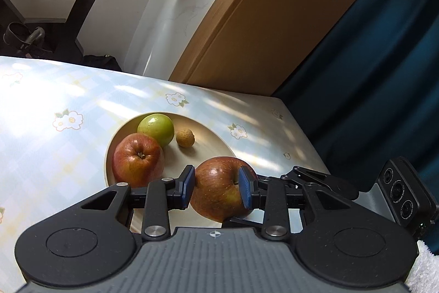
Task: Organize fruits
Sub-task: 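Carry the red apple with the left tool onto the beige plate, then open the left tool to set the red apple on the plate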
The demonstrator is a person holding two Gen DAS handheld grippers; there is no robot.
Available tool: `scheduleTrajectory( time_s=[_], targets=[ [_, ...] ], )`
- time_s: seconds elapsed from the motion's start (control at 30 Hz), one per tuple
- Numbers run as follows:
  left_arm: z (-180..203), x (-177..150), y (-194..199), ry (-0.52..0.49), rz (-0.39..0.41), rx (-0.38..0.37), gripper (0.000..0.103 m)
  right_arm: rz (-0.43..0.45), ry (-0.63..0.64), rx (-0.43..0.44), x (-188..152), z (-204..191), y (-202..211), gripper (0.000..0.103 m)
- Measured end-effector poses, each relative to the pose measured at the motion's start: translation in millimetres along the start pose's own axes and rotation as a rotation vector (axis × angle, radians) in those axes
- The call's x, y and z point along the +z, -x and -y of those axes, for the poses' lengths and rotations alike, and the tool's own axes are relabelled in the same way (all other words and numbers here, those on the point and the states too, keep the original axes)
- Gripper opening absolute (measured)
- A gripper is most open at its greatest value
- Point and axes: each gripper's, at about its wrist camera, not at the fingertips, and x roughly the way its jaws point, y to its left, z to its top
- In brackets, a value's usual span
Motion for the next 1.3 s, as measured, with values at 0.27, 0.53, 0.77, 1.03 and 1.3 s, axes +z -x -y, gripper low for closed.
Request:
scheduleTrajectory(
  time_s=[0.27, 0.53, 0.77, 1.03, 1.3],
  targets=[
    [-16.6, 19.3, -51.5, 0.027, -0.067, 0.043, 0.037, -0.047, -0.004, -0.011, -9.3, 39.2, -37.1, 0.053],
    [-18.3, 29.3, -63.1, 0.005, -0.085, 0.08, 0.035, -0.023, 0.022, -0.018, -16.7, 52.8, -51.6, 0.053],
    [-19.4, 28.2, -56.8, -0.011, -0.075, 0.088, 0.03, -0.001, 0.017, -0.052, -14.5, 61.2, -54.3, 0.053],
    [-15.3, 29.2, -45.0, -0.033, -0.037, 0.12, 0.03, 0.001, 0.021, -0.081, -11.7, 57.5, -58.5, 0.053],
    [-8.5, 29.7, -42.7, -0.073, -0.014, 0.183, 0.031, -0.04, -0.006, -0.122, -4.1, 50.0, -56.9, 0.054]
  ],
)
